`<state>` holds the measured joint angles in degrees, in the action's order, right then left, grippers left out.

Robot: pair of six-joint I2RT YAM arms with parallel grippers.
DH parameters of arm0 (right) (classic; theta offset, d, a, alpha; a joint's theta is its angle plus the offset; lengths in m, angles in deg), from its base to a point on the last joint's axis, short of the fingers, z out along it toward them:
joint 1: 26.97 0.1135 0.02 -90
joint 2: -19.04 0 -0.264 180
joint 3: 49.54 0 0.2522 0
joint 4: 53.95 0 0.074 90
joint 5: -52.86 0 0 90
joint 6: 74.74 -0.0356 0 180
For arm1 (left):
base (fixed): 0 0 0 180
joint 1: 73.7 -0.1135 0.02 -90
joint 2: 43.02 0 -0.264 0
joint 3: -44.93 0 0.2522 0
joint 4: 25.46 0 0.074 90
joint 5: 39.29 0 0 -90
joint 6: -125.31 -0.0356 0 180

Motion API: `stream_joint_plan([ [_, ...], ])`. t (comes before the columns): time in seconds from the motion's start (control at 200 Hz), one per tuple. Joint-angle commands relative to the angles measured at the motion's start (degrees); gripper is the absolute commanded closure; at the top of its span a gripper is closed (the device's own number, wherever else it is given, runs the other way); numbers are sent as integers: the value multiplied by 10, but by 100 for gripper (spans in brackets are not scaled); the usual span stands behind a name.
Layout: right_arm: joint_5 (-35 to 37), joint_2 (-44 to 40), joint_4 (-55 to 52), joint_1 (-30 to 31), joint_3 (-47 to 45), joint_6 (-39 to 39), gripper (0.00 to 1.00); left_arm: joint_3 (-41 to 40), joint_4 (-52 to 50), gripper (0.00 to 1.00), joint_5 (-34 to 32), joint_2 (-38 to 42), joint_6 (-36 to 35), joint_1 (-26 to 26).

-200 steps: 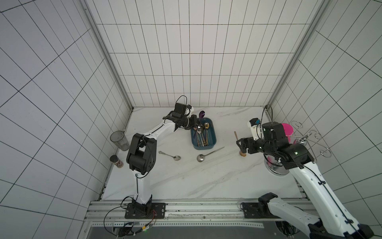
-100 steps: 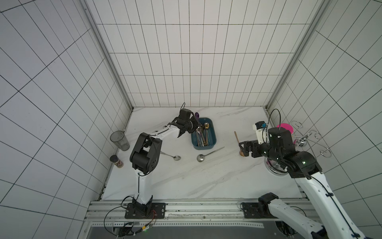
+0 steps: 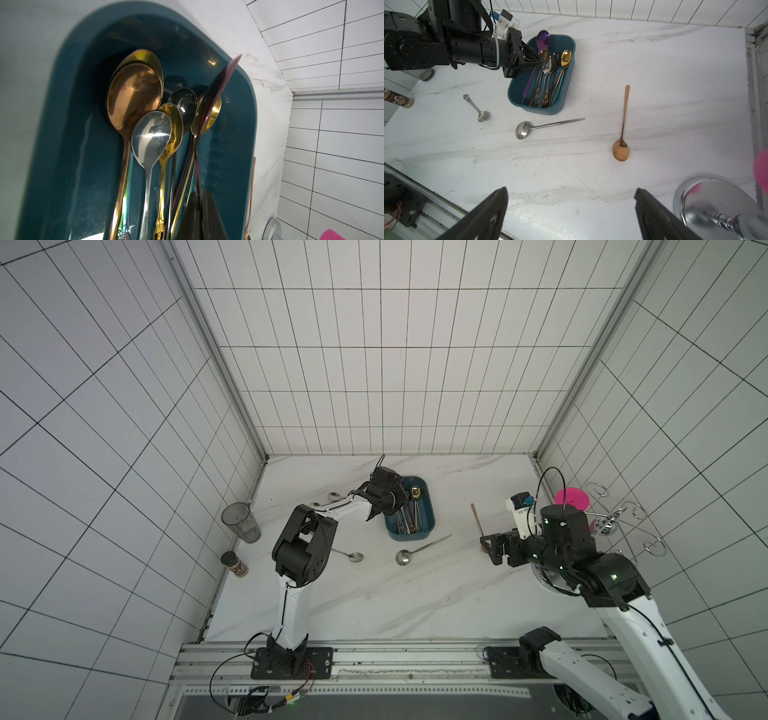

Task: Put the spoon into the storage box
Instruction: Place the spoon in the storage box.

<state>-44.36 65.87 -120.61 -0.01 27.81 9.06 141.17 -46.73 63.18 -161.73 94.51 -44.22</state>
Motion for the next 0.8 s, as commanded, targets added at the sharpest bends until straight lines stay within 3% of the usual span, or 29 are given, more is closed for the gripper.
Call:
stream_joint_plan([
  [0.0,-25,5,8,-3,-14,20,1,5,1,85,-6,1,-9,5],
  [0.165,-39,7,29,9,-31,58,1,-16,-5,62,-9,39,-1,6],
  [0.26,-51,4,56,31,-49,99,0,-20,-13,58,-6,72,-8,3],
  [0.4,-99,18,83,68,-65,208,7,-31,-21,52,-6,123,-20,-6],
  [0.53,-97,64,90,97,-50,276,11,-49,-27,48,1,172,-54,-24],
  [0.635,-91,109,86,124,-38,340,16,-73,-23,38,-1,216,-85,-49],
  [0.795,-55,173,107,174,-31,422,20,-92,-21,28,20,278,-171,-112],
])
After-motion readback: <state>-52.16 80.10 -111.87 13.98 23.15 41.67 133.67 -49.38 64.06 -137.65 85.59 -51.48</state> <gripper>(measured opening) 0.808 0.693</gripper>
